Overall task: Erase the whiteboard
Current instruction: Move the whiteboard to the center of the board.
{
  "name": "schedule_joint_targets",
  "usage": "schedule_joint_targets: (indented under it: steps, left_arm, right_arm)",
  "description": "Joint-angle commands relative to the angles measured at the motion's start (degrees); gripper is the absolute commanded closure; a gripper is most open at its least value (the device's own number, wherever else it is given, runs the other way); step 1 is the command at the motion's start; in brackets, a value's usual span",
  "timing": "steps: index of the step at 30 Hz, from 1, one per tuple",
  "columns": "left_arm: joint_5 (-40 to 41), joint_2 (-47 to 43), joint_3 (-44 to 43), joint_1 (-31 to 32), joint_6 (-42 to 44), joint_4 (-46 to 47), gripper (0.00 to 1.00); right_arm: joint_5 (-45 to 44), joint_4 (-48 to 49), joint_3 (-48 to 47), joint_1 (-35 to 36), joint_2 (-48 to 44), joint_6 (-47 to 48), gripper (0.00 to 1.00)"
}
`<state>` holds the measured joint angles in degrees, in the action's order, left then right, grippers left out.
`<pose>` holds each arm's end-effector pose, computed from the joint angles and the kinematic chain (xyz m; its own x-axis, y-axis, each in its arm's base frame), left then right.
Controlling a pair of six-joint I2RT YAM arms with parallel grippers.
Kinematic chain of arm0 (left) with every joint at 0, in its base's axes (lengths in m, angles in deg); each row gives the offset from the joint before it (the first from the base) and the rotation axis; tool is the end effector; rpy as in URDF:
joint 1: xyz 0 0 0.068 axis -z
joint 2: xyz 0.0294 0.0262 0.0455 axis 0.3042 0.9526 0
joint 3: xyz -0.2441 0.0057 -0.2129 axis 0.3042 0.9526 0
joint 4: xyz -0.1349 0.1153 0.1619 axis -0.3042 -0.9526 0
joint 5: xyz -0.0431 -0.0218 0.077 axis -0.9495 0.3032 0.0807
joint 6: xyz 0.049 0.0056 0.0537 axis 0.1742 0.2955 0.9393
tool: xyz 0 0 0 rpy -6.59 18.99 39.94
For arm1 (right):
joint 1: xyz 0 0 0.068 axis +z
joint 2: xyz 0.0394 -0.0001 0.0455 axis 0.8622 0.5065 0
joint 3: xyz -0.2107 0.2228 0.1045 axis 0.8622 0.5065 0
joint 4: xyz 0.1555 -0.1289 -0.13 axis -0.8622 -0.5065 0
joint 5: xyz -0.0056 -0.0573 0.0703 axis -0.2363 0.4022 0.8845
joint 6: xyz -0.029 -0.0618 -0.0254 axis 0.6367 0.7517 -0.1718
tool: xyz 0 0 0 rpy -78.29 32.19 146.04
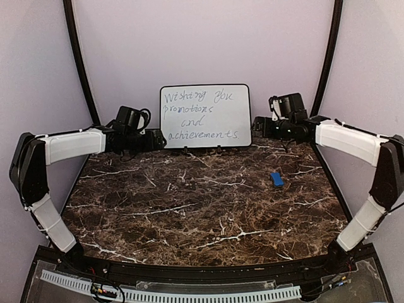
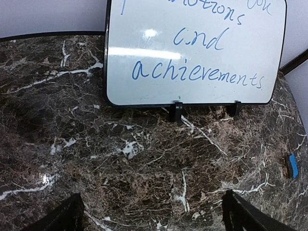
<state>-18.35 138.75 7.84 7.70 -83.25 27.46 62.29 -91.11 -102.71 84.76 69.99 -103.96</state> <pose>0.3559 -0.1677 0.3082 -0.6304 -0.1734 -0.7566 0.1593 0.9251 -0.3448 0.3299 0.1481 0.3550 -0.5506 0.1272 -0.8250 -0.1569 0.9549 0.2519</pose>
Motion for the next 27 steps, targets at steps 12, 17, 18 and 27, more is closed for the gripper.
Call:
schedule_joint_targets:
  steps: [12, 17, 18, 27]
  left_arm:
    - [4.65, 1.34, -3.56, 0.26, -0.86, -1.96, 0.01]
    - [4.67, 6.06, -6.11, 2.06, -1.41, -0.94, 0.01]
    - [4.77, 6.51, -6.51, 2.79, -1.42, -1.06, 0.01]
    - [4.7, 9.05, -8.54, 6.64, -1.37, -0.6, 0.01]
  right_arm:
    - [-10.23, -0.46, -15.32, 6.98, 18.12, 1.75, 0.01]
    - [-12.97, -2.92, -12.06, 6.98, 16.16, 2.41, 0.01]
    - [-13.62, -3.6, -10.96, 6.98, 15.38, 2.53, 0.01]
    - [-10.14, -7.44, 5.99, 5.48, 3.96, -0.94, 0.01]
